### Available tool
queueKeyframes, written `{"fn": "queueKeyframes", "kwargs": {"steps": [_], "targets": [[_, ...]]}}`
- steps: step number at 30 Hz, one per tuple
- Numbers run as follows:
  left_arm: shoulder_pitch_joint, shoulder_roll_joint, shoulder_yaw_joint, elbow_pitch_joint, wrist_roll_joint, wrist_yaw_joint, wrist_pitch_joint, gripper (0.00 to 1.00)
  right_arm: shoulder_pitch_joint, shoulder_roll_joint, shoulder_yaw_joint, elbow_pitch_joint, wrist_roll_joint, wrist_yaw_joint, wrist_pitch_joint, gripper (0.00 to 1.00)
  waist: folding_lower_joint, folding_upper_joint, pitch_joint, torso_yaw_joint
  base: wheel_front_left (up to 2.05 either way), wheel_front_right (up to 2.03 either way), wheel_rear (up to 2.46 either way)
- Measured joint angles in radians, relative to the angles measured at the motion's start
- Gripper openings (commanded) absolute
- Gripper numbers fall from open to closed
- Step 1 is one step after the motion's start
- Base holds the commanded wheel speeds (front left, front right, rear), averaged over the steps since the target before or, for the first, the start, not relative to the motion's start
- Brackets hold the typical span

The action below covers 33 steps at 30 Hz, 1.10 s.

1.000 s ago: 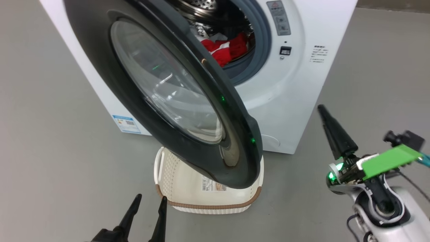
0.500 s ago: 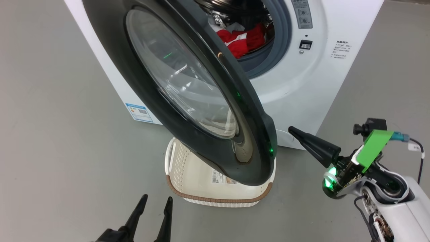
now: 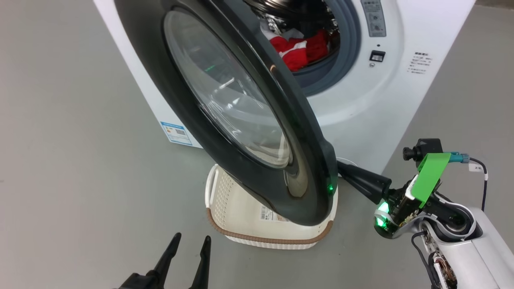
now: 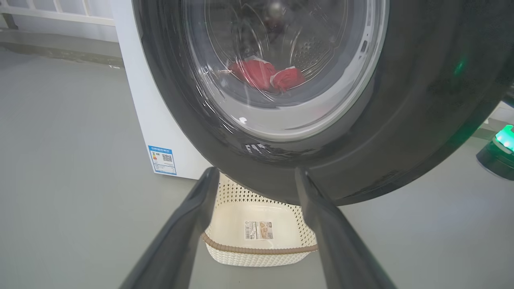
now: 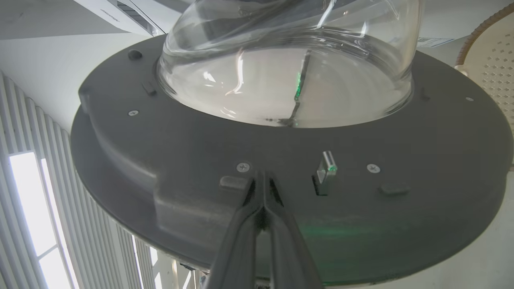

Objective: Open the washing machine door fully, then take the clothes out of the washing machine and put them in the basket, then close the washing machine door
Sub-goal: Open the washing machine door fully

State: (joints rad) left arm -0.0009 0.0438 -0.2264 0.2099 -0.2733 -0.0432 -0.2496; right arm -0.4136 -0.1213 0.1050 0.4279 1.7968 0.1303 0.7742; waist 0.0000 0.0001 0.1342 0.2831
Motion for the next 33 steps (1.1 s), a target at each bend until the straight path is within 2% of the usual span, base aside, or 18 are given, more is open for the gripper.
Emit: {"fn": "queueKeyframes", "kwargs": {"steps": [15,24,33], "targets": [[0.004,0.0,-0.003,0.004,0.0,0.003,0.0,1.0,0.07,0.04,0.021,-0.026,-0.065,0.0,0.049,0.0,0.0,0.0,-0.041,0.083,0.0,0.0,0.0],[0.027,0.0,-0.001,0.009,0.002,0.003,0.0,1.0,0.105,0.055,0.078,-0.04,-0.063,0.0,0.046,0.0,0.0,0.0,-0.073,0.151,0.0,0.0,0.0],[0.054,0.002,0.027,0.004,0.017,0.01,0.0,1.0,0.123,0.056,0.184,-0.062,-0.002,0.0,0.002,0.0,0.0,0.0,-0.109,0.217,0.0,0.0,0.0]]}}
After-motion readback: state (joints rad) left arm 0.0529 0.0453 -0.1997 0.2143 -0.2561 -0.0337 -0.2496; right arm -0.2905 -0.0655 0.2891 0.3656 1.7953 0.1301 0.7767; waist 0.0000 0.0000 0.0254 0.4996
